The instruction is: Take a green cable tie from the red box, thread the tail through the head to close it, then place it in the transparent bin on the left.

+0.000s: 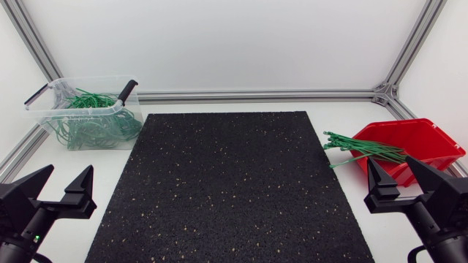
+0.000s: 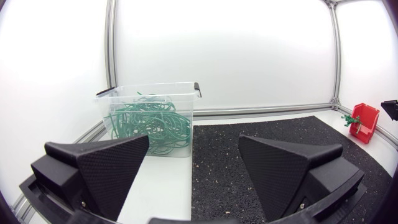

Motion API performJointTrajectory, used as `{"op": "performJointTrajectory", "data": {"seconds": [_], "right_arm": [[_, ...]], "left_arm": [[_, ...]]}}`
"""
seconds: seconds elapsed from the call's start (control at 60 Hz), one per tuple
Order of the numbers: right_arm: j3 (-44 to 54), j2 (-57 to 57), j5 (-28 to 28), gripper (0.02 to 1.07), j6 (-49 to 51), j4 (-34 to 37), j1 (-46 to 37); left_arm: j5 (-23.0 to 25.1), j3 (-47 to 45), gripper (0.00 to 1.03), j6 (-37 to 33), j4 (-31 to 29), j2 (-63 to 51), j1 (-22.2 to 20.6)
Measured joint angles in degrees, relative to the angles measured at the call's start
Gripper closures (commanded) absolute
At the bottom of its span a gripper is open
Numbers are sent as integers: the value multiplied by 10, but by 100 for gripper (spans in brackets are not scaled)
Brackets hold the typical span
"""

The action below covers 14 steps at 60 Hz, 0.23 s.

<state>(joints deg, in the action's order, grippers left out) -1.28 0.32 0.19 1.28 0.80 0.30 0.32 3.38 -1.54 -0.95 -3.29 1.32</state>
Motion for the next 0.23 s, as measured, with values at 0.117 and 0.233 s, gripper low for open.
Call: {"op": "performJointTrajectory", "data": {"seconds": [0.117,0.233], "right_arm": [[0,0,0,6,0,0,0],[0,0,0,6,0,0,0]], "left_arm": [[-3,-9,3,3,12,25,-9],[-3,-9,3,3,13,29,-10]]}}
